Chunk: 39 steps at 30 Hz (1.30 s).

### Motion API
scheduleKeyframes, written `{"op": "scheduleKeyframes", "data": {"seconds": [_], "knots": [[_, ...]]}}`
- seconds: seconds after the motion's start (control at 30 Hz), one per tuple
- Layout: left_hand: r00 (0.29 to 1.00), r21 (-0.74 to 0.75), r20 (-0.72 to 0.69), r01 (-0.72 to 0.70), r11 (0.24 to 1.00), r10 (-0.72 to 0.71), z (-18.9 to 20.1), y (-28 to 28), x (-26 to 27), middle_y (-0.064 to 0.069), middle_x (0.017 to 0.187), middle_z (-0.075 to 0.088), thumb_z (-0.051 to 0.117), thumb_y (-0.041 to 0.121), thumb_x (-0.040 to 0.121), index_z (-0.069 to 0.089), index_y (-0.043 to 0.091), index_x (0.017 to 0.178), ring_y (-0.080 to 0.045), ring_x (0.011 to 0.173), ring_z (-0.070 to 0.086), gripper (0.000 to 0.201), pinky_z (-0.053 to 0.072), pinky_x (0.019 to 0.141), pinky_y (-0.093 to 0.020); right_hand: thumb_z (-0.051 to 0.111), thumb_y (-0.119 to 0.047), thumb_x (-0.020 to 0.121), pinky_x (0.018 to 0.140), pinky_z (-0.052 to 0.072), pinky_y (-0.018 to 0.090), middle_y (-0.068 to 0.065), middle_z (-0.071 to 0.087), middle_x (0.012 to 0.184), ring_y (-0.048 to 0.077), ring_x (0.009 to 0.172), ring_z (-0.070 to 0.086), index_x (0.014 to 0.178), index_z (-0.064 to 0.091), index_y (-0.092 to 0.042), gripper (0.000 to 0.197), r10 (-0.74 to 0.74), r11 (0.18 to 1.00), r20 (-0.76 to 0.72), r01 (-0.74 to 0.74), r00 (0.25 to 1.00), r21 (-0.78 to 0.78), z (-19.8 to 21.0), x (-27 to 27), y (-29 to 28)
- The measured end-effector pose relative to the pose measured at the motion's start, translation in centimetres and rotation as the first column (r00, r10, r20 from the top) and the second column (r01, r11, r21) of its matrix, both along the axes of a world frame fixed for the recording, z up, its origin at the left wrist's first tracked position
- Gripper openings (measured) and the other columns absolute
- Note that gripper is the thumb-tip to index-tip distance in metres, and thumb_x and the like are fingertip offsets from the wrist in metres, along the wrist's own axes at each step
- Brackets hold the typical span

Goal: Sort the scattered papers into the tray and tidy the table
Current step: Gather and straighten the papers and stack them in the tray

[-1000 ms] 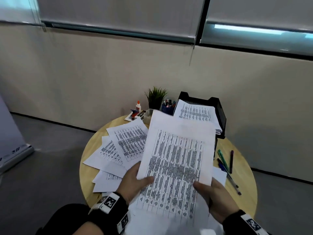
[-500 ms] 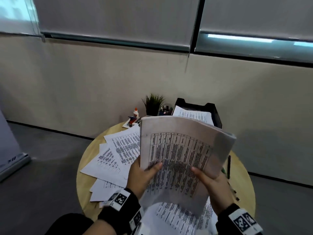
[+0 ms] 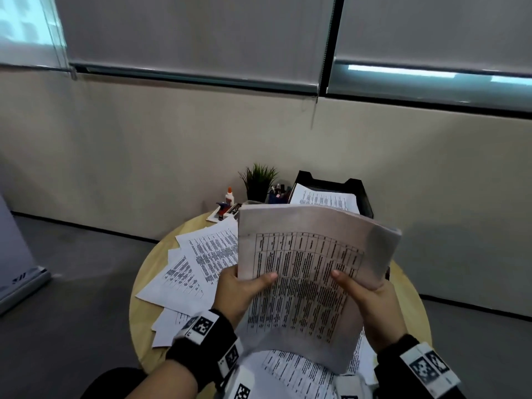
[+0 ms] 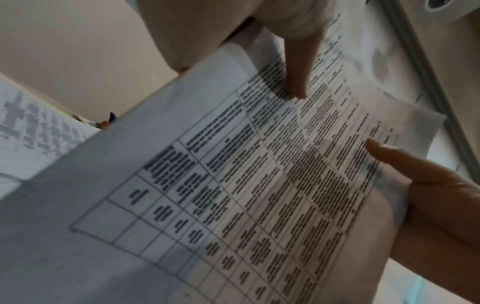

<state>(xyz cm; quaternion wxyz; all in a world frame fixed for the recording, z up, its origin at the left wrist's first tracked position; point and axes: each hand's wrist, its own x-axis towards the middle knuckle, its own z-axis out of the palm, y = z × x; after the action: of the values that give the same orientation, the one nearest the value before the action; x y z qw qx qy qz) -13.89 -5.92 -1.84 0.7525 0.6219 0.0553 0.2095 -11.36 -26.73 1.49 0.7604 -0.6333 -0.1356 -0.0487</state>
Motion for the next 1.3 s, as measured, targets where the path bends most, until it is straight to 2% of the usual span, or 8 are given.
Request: {"op": "scheduleKeyframes", "data": {"seconds": [0.17,0.33,0.7,0.8,0.93,1.07,1.2,1.3], "knots": [[0.998,-0.017,0.052,0.038,0.999,-0.037,0.9,-0.2,-0.3,-0.013,0.082,0.072,0.078,0.002,0.067,0.069,0.002,0.086,-0.02,0.08,0.07,0.021,0.057,0.076,-0.028,0.072,0.0,0.075,0.084,0.057,0.032,0.001,0.075,0.098,0.016,0.095,0.07,0.102,0.072,-0.01,0.029,-0.039,0.999,-0.004,0.039,0.999,0.008,0.9,-0.1,-0.7],[0.981,0.012,-0.19,0.048,0.999,-0.045,-4.0,-0.8,-1.7,-0.001,0.069,0.066,0.079,0.008,0.068,0.061,0.008,0.08,-0.021,0.075,0.065,0.021,0.052,0.064,-0.023,0.076,-0.005,0.072,0.077,0.052,0.034,0.002,0.076,0.092,0.021,0.087,0.071,0.097,0.072,-0.01,0.025,-0.023,0.987,-0.282,-0.024,0.959,-0.159,-4.9,-0.6,-0.9],[0.937,-0.028,-0.307,0.165,0.986,-0.166,-6.5,0.0,-1.8,-0.011,0.089,0.075,0.076,-0.005,0.07,0.068,0.004,0.089,-0.026,0.088,0.07,0.022,0.057,0.076,-0.028,0.062,0.006,0.083,0.06,0.049,0.029,0.018,0.061,0.078,0.028,0.069,0.056,0.093,0.059,0.008,0.011,-0.086,0.982,-0.48,-0.008,0.873,-0.191,-8.6,-1.4,-0.6],[0.881,0.011,-0.425,0.236,0.972,-0.209,-8.4,0.4,-2.3,-0.009,0.091,0.075,0.085,0.006,0.062,0.07,0.007,0.091,-0.028,0.091,0.069,0.033,0.056,0.078,-0.03,0.091,-0.014,0.046,0.069,0.049,0.039,0.022,0.059,0.08,0.037,0.076,0.059,0.094,0.058,0.013,0.064,-0.07,0.975,-0.613,-0.075,0.787,-0.208,-11.2,-1.3,-0.9],[0.833,0.06,-0.504,0.297,0.953,-0.228,-10.0,0.7,-2.9,0.01,0.081,0.074,0.081,0.007,0.063,0.065,0.019,0.09,-0.02,0.087,0.067,0.033,0.053,0.073,-0.021,0.085,-0.013,0.031,0.07,0.042,0.037,0.018,0.052,0.077,0.032,0.076,0.055,0.088,0.058,0.01,0.067,-0.096,0.958,-0.708,-0.128,0.699,-0.256,-15.9,0.1,-1.6],[0.727,0.044,-0.57,0.492,0.87,-0.382,-8.1,1.2,-2.6,-0.002,0.097,0.072,0.065,0.01,0.059,0.062,0.014,0.104,-0.018,0.091,0.066,0.045,0.051,0.089,-0.032,0.074,0.012,0.067,0.069,0.047,0.035,0.024,0.062,0.078,0.035,0.073,0.06,0.087,0.06,0.016,0.025,-0.106,0.952,-0.745,-0.151,0.659,-0.268,-12.2,-0.4,-1.6],[0.505,-0.178,-0.605,0.669,0.722,-0.616,-6.4,1.7,-2.6,-0.011,0.103,0.072,0.048,-0.008,0.08,0.059,0.017,0.11,-0.028,0.076,0.07,0.041,0.057,0.059,-0.033,0.067,0.016,0.07,0.086,0.05,0.058,0.033,0.068,0.092,0.048,0.088,0.065,0.095,0.066,0.016,0.025,-0.039,0.972,-0.772,-0.156,0.634,-0.177,-11.4,1.1,-2.5],[0.469,-0.233,-0.587,0.683,0.693,-0.66,-6.1,2.0,-1.6,-0.016,0.113,0.068,0.037,-0.014,0.089,0.054,0.018,0.118,-0.041,0.09,0.067,0.045,0.059,0.072,-0.045,0.06,0.02,0.074,0.072,0.054,0.043,0.03,0.07,0.089,0.042,0.082,0.066,0.097,0.063,0.017,0.023,-0.015,0.983,-0.738,-0.125,0.675,-0.135,-10.6,2.7,-3.0]]}}
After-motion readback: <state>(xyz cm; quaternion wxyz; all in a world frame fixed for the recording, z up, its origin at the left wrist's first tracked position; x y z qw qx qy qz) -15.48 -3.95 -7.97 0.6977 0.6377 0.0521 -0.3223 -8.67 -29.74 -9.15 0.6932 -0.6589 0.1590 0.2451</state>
